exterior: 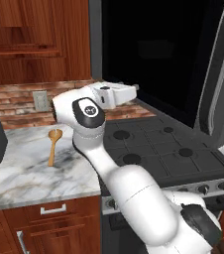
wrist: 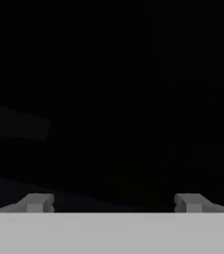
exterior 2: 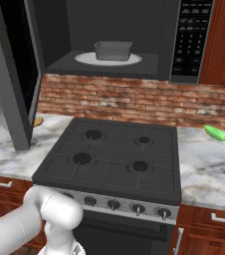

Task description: Close the microwave door.

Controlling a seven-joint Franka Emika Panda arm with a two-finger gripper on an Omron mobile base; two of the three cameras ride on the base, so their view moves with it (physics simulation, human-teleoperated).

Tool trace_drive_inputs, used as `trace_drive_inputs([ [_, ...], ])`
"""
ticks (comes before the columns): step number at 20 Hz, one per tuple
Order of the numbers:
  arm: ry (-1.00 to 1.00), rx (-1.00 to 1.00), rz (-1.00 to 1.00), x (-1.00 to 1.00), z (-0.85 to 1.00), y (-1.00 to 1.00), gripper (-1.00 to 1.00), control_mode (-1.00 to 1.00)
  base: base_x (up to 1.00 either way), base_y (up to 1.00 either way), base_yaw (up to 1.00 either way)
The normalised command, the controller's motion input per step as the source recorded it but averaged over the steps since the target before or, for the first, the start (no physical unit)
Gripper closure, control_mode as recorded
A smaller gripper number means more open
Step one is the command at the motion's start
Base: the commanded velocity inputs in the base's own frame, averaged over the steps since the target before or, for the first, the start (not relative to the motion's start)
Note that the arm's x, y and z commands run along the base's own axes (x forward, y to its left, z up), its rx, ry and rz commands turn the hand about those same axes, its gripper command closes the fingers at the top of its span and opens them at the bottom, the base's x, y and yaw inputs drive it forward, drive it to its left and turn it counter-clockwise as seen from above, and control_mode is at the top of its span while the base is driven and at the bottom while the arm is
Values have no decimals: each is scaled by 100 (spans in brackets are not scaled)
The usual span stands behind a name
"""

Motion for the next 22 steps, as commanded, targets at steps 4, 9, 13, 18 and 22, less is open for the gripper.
trace_drive_inputs([
  [4, -6, 20, 24, 27, 0, -76, -100, -100, 0, 0, 0],
  [9, -4, 17, 29, 45, 0, -59, -100, -100, 0, 0, 0],
  [13, 0, 8, 28, 46, 0, -52, -100, -100, 0, 0, 0],
  [18, 0, 1, 22, 48, 0, -35, -100, -100, 0, 0, 0],
  [22, 0, 2, 21, 49, 0, -38, -100, -100, 0, 0, 0],
])
